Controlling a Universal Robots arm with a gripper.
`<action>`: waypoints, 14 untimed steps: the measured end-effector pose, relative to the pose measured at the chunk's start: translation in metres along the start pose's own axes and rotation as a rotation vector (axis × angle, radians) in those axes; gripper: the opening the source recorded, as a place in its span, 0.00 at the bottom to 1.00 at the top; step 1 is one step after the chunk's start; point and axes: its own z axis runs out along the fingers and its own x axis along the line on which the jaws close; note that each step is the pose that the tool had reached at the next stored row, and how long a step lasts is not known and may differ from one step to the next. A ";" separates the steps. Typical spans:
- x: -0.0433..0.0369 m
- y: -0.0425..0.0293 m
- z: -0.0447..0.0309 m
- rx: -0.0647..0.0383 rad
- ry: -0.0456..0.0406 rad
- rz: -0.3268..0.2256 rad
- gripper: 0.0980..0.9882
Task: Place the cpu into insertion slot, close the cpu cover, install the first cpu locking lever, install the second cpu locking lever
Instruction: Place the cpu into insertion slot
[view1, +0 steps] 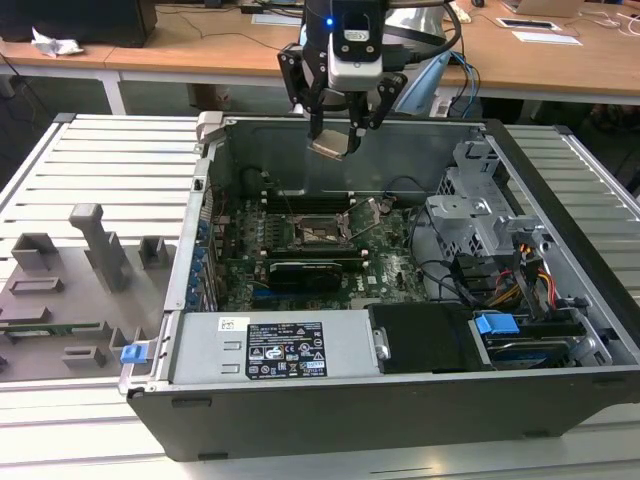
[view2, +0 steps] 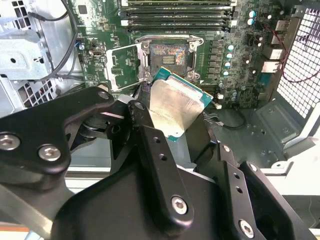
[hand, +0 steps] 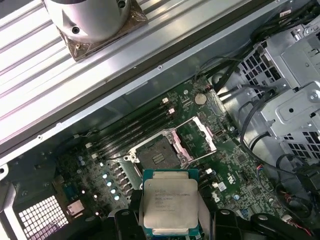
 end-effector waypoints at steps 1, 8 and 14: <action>0.0000 0.0000 0.0000 0.000 -0.0003 0.003 0.48; 0.0000 0.0000 0.0001 -0.001 -0.0036 0.039 0.48; 0.0000 0.0000 0.0001 -0.001 -0.0055 0.061 0.48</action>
